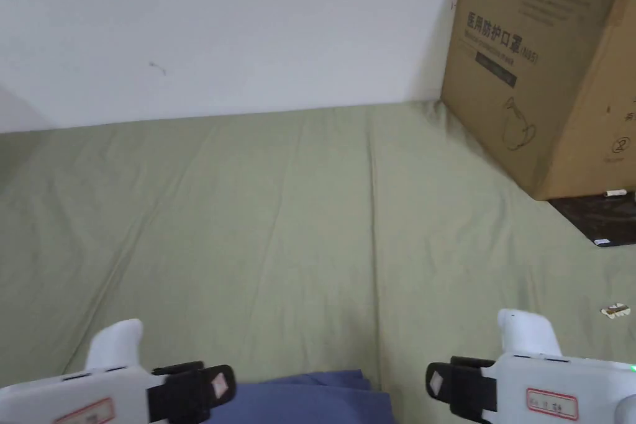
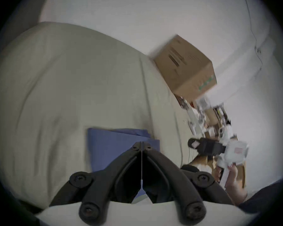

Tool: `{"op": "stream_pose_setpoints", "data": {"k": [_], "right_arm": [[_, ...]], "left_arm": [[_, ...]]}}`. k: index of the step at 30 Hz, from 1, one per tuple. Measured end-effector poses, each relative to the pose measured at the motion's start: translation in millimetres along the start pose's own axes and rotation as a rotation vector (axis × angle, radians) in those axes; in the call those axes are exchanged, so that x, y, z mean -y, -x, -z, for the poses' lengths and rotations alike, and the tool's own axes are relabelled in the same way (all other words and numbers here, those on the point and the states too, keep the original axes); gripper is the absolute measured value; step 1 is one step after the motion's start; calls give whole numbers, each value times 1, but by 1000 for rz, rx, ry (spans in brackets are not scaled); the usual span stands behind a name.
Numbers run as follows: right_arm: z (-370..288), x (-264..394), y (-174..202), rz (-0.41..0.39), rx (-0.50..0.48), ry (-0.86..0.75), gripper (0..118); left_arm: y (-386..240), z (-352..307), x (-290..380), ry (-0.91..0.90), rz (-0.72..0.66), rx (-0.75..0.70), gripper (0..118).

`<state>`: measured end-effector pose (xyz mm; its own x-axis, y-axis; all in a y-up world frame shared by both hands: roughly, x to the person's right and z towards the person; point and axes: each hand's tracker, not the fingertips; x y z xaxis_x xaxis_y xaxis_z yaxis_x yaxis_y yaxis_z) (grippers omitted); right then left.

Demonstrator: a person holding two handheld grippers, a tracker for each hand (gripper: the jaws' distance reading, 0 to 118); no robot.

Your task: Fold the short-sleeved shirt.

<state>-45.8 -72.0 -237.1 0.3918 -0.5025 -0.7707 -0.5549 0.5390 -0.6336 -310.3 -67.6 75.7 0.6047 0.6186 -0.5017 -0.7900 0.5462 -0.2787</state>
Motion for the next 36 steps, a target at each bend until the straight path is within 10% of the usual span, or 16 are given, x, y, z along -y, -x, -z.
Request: {"op": "stream_pose_setpoints", "data": {"k": [7,12,15,18,23,34,36], "right_arm": [[94,22,17,64,-349,323,0],[116,30,-11,-121,-103,401,0],[105,29,-43,52,-208,391,0],[98,30,-59,45,-101,374,0],[101,38,-69,85,-143,374,0],[105,40,-67,69,-140,377,0],[107,41,-68,81,-141,377,0]], "left_arm": [[58,-18,26,-22,-185,-50,0],[86,-3,42,6,-308,24,0],[99,8,45,23,-349,81,3],[109,21,43,69,-362,170,9],[111,49,36,167,-286,248,116],[140,136,42,361,-429,565,117],[137,143,43,369,-426,565,93]]}}
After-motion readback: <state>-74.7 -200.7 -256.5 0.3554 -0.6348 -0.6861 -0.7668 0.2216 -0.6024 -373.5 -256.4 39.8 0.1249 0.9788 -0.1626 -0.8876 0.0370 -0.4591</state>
